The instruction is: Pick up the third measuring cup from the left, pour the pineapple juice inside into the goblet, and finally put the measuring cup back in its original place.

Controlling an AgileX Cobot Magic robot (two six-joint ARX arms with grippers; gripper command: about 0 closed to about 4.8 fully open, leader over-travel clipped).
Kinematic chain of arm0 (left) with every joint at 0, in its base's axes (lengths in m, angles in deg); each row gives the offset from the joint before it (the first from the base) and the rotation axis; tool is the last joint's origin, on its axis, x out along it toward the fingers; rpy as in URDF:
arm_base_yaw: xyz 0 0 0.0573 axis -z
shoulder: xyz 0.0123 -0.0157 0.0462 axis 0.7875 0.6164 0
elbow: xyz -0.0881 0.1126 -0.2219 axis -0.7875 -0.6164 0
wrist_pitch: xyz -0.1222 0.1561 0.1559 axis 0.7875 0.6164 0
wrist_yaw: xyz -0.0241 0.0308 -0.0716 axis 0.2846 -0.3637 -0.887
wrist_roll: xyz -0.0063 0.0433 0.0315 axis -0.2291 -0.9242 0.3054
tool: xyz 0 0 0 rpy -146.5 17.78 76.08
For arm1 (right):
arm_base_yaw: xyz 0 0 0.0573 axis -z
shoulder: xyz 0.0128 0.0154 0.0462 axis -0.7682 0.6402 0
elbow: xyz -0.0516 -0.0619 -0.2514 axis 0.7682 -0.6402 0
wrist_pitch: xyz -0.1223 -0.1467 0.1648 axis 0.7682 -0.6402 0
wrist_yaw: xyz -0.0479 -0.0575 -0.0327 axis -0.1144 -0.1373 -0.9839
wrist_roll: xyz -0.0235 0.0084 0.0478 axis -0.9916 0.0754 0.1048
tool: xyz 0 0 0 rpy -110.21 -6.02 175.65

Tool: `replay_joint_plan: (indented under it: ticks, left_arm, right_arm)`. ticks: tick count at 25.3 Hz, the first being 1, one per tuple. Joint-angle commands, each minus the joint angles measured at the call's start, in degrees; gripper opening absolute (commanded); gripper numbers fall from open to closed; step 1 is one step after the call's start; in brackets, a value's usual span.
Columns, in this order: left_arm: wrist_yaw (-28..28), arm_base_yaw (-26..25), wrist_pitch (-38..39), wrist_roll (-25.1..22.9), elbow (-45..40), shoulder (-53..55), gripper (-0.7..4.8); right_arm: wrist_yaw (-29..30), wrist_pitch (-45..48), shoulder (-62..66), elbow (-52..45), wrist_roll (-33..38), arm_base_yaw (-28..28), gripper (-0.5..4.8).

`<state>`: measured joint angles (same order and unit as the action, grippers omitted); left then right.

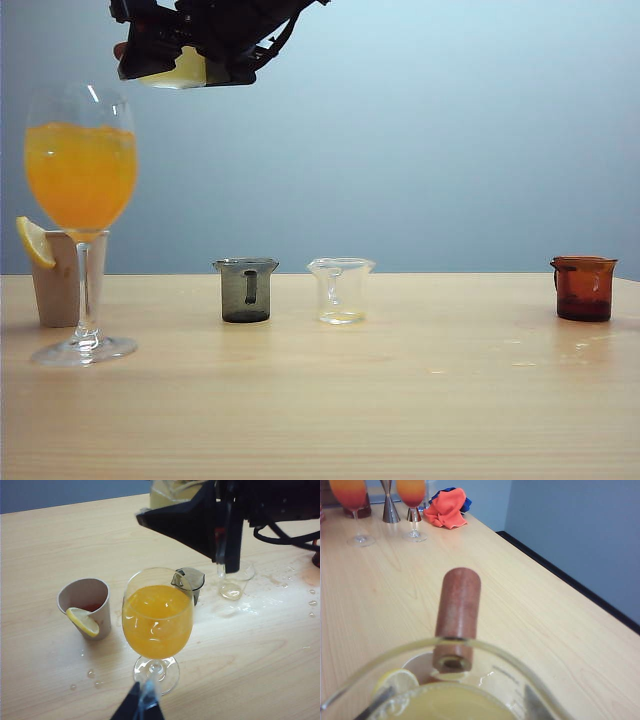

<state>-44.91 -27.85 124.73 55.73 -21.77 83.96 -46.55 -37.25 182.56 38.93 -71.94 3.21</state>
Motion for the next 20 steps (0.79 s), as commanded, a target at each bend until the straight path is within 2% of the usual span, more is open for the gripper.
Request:
replay_joint_plan:
  ticks: [1,6,20]
  left_arm:
    - [0.0,0.0,-0.3,0.0,0.2,0.0,-0.04]
    - [0.0,0.0,-0.3,0.0,0.2,0.0,-0.04]
    - [0.0,0.0,-0.3,0.0,0.2,0.0,-0.04]
  right_arm:
    - [0.0,2.1,-0.4,0.2,-2.6,-0.9,1.35]
    - [-0.4,1.8,-0.4,0.2,-9.4,-2.2,1.35]
    - [-1.7,2.3,-0.4,0.2,-21.6,-2.7,1.35]
